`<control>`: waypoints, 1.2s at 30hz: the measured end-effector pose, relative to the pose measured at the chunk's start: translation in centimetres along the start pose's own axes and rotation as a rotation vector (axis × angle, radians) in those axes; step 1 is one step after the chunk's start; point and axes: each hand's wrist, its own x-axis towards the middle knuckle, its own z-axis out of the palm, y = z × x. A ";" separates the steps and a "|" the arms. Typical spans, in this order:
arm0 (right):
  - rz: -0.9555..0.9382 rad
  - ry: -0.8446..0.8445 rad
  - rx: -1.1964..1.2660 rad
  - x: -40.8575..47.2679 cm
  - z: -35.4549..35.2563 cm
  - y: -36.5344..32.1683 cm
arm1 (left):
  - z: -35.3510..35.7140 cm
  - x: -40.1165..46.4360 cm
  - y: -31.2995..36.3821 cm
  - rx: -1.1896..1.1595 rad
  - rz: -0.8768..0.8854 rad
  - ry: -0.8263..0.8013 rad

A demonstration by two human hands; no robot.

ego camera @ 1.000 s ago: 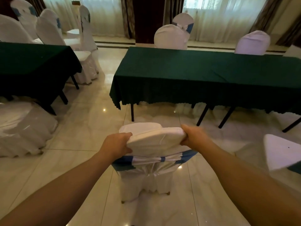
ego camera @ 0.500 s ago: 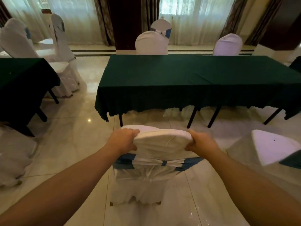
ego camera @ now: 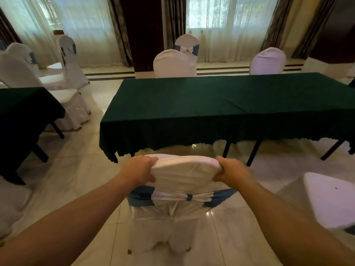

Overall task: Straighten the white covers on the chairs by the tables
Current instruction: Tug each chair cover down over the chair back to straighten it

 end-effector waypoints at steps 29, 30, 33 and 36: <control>-0.065 -0.010 -0.021 33.3 -4.6 9.2 | 1.8 32.8 -5.4 0.087 -0.006 -0.125; -0.060 -0.007 -0.028 34.9 -4.6 8.7 | 2.0 33.9 -6.6 0.076 -0.002 -0.121; -0.041 -0.021 -0.060 39.6 -4.4 7.3 | 2.6 37.3 -9.9 0.040 0.010 -0.136; -0.021 -0.035 -0.093 43.5 -4.2 5.9 | 3.3 40.4 -13.0 -0.003 0.013 -0.160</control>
